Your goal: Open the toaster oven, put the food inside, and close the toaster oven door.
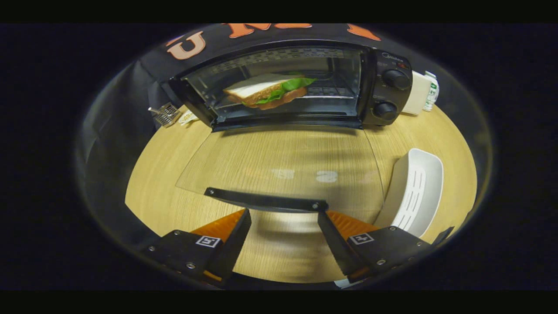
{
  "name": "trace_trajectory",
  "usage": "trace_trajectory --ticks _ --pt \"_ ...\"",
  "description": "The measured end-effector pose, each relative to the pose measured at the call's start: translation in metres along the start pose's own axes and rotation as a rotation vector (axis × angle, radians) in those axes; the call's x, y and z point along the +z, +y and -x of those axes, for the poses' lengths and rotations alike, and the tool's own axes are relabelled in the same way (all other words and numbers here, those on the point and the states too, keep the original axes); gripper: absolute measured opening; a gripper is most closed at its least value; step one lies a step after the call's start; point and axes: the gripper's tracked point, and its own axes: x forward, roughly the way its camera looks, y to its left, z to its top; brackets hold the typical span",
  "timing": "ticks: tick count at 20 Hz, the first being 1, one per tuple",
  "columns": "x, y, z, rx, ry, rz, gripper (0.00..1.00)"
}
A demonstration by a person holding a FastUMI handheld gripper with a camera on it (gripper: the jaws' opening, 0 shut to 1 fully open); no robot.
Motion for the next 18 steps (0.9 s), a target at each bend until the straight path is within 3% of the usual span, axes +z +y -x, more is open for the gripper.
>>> trace_trajectory --ticks 4,7,18 --pt "0.002 0.001 -0.008 -0.037 -0.028 0.115 0.92" --pt "0.011 0.006 0.001 -0.021 -0.052 0.116 0.92" --pt "0.131 0.011 0.048 -0.051 -0.307 0.205 0.92"
